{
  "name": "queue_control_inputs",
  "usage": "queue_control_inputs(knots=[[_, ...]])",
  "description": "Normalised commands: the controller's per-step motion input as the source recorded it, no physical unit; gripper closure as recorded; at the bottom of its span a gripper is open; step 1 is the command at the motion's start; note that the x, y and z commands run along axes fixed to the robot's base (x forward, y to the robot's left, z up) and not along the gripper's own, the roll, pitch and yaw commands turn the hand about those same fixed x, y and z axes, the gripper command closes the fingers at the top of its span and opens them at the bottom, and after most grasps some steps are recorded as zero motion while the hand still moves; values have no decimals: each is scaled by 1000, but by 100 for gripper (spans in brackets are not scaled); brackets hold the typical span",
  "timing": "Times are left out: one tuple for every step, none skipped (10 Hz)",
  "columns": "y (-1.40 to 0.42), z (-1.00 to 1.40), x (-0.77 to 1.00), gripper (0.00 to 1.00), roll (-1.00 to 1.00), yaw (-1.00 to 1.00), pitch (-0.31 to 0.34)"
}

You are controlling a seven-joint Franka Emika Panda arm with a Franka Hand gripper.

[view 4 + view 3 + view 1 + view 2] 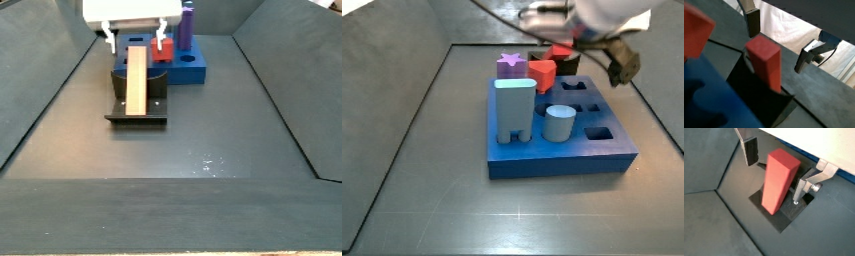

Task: Pick up the rectangle object. Move up. Place the rectangle object on the fixture. Regrasp the rectangle object. Move to above the board. Insert the rectangle object.
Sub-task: Regrasp the rectangle object, then move to above the board.

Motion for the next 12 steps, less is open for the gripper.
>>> queue_control_inputs(knots=[[2, -307, 82, 0, 72, -21, -8], [1, -206, 78, 0, 73, -17, 3], [0, 0, 0, 100, 0, 0, 0], [-250, 1000, -129, 100, -128, -133, 6], [-246, 1000, -132, 100, -125, -128, 14], [-231, 1000, -132, 100, -116, -114, 25], [-203, 1000, -124, 100, -111, -80, 74], [-197, 1000, -122, 100, -98, -65, 93], [-182, 1000, -115, 100, -70, -32, 118], [-175, 1000, -112, 100, -57, -7, 130], [-162, 1000, -108, 100, -47, 27, 122], [-156, 1000, -105, 100, -49, 42, 114]])
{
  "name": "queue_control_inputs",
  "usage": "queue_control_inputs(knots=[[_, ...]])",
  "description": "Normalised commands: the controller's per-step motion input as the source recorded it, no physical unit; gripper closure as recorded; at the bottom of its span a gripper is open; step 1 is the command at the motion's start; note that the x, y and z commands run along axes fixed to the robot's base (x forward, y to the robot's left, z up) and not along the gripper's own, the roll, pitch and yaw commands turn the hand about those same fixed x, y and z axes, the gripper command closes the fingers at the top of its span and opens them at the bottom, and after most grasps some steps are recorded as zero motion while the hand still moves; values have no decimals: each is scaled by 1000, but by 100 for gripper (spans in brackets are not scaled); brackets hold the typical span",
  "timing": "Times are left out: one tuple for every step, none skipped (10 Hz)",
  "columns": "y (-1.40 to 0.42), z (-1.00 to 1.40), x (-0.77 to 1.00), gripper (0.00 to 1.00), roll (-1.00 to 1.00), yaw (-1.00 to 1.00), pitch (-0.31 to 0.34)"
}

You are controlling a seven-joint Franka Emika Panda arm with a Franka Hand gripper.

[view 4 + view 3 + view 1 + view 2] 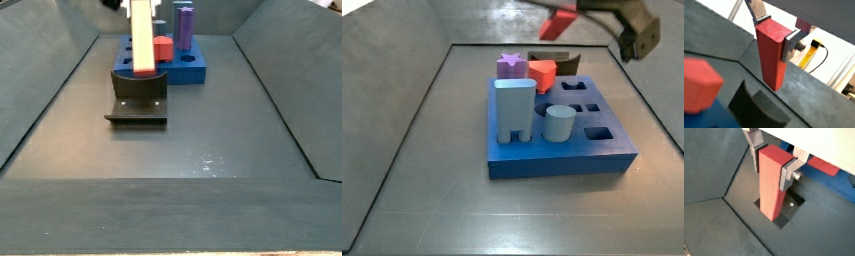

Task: Pick up the rectangle object. Move up. Place the rectangle object on the fixture. Regrasp the rectangle object. Move to above the board. Insert the rectangle object.
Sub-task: Move to above the board.

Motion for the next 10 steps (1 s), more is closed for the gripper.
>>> queue_control_inputs(knots=[[-143, 1000, -98, 100, -48, 63, 98], [-135, 1000, -94, 100, -48, 71, 90], [-123, 1000, -85, 100, -42, 77, 80], [-109, 1000, -72, 100, -42, 79, 74], [-98, 1000, -58, 100, -39, 77, 68], [-88, 975, -40, 100, -34, 72, 69], [-63, 811, -21, 100, -32, 66, 74], [-43, 638, -7, 100, -34, 64, 77], [-29, 421, 5, 100, -38, 62, 83], [-23, 256, 9, 100, -41, 63, 89]])
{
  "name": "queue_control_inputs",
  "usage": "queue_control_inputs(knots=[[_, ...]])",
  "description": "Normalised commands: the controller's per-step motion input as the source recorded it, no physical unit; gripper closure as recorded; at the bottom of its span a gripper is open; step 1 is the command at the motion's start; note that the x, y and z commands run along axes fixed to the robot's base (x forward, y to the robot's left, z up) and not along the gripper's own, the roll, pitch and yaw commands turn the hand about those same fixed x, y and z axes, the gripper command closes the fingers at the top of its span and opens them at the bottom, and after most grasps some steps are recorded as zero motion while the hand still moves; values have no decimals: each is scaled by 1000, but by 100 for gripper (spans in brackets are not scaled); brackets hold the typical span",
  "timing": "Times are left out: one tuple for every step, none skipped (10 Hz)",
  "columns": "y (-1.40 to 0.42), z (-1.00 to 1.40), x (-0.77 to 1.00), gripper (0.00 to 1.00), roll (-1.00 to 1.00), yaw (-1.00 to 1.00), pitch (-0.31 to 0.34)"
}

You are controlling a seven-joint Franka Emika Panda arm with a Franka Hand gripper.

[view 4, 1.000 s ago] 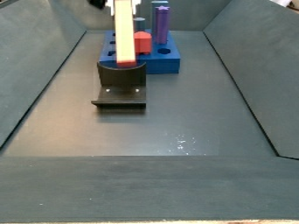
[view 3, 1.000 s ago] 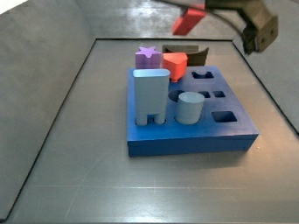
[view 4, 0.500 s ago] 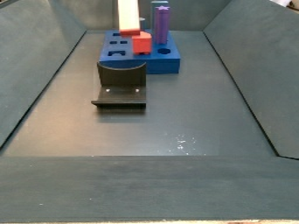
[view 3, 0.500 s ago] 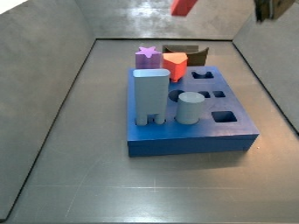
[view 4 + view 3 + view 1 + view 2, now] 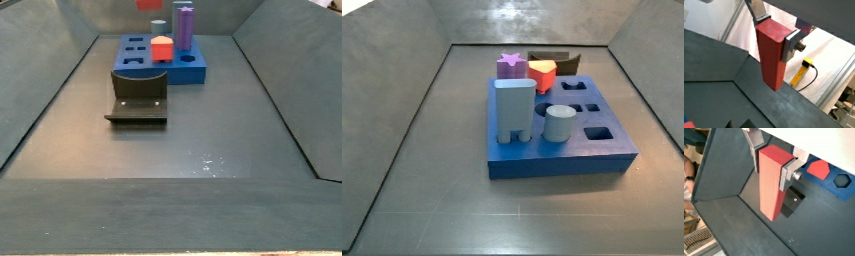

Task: Pick up the rectangle object. Move up. Place the rectangle object on the fixture. Regrasp the rectangle object. Move to above the board. Insert the rectangle object.
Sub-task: Move to above the board.

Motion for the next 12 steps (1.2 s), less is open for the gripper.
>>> queue_control_inputs(knots=[[-1000, 218, -638, 100, -1000, -47, -31], [-1000, 227, -643, 100, -1000, -47, -45], [-1000, 248, -706, 100, -1000, -46, -56], [-1000, 211, -745, 100, -1000, -47, -62], [-802, 187, -641, 100, -1000, -53, -71], [-481, 118, -438, 100, -1000, -56, -73], [-243, 50, -267, 100, -1000, -61, -70], [-101, 35, -156, 100, -1000, -63, -67], [-48, 19, -120, 100, -1000, -65, -73], [-7, 6, -95, 100, -1000, -66, -83], [20, 9, -82, 100, -1000, -63, -95], [35, -3, -71, 100, -793, -48, -90]])
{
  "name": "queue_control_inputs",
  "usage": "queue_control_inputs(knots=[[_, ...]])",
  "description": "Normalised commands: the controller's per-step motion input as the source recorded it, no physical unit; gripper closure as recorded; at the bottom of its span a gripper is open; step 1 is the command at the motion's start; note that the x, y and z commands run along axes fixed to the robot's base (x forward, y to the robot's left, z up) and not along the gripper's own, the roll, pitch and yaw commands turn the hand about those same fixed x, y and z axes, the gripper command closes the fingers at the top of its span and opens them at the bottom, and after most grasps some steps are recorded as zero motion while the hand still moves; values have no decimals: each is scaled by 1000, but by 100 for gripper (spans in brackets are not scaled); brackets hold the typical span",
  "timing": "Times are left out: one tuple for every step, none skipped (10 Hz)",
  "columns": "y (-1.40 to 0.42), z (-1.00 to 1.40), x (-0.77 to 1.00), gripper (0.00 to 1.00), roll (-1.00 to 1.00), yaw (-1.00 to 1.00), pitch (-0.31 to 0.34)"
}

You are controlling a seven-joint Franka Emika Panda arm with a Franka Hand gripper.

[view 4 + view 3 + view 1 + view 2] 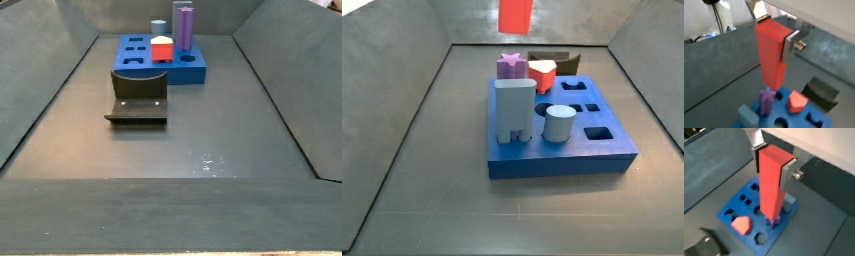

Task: Pick up the rectangle object. Move up. Place the rectangle object on the fixture. Regrasp the rectangle object. Move to above the board. Insert the rectangle object.
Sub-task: Move to above the board, then insert the rectangle object.

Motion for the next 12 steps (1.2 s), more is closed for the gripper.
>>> queue_control_inputs(knots=[[29, -3, -62, 100, -501, -23, -71], [16, 1, -49, 100, -336, -21, -54], [16, -3, -35, 100, -258, -11, -46], [0, 0, -51, 100, 0, 0, 0], [-29, 0, 0, 100, 0, 0, 0], [-83, 0, 120, 100, 0, 0, 0], [-49, -14, 757, 100, 0, -9, 0], [0, -6, 1000, 100, 0, -74, 14], [0, -23, 1000, 100, 0, -91, 16], [0, -17, 1000, 100, 0, -17, 47], [0, 0, 1000, 100, 0, 0, 40], [0, -126, 1000, 100, 0, 0, 16]])
